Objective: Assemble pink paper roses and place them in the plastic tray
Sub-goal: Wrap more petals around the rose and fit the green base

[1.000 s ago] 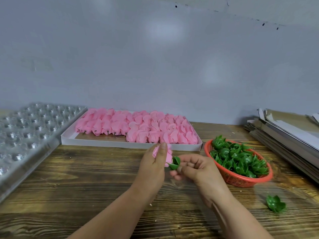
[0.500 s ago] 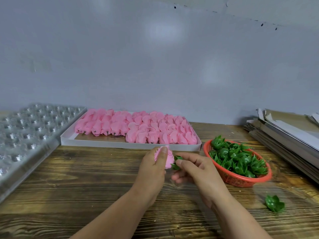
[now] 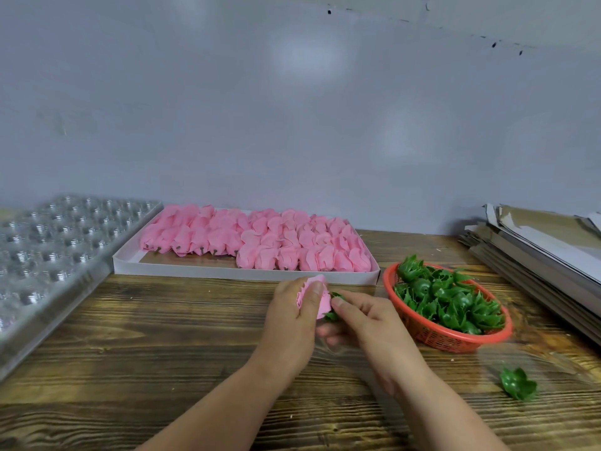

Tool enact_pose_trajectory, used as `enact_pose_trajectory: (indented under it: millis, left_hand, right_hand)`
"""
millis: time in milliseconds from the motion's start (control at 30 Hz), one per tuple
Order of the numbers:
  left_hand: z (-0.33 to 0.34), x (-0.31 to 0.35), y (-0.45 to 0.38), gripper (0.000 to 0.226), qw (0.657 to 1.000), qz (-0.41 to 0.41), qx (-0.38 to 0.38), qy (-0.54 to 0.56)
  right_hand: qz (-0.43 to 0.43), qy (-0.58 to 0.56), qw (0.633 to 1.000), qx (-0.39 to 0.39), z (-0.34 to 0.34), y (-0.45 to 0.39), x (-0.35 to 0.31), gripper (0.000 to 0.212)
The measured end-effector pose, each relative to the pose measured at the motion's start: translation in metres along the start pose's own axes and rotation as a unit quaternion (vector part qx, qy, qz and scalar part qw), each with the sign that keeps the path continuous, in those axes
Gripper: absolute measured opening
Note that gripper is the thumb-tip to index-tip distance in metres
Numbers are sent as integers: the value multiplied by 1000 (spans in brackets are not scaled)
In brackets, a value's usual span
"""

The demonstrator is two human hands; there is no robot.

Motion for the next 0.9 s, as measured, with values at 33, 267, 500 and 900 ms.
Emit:
enact_pose_trajectory:
  millis: [33,267,500,900]
  left_hand:
    - [-2,-2,-1,28,1000,-9,4,15]
    - [-2,-14,-1,34,990,-54,14,127]
    - [-2,-18,-1,34,990,-75,10,119]
    - [0,-9,1,34,996,-36,8,86]
  right_hand:
    - [-6,0,1000,-5,1,0,-2,31]
    - [0,-54,998,-23,5,-1,0,30]
    - [-16,-28,998,58,-13,-1,4,23]
    - [-1,-90,995,51,-9,-4,13,24]
Point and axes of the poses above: each hand's wrist, its own y-axis away from the middle knuckle, its own z-axis out of the palm, x = y × z, the point moved 10 cm from there along -y, towards the middle knuckle, and after that the axes turned 7 degrees about -x, right-handed, at the moved point
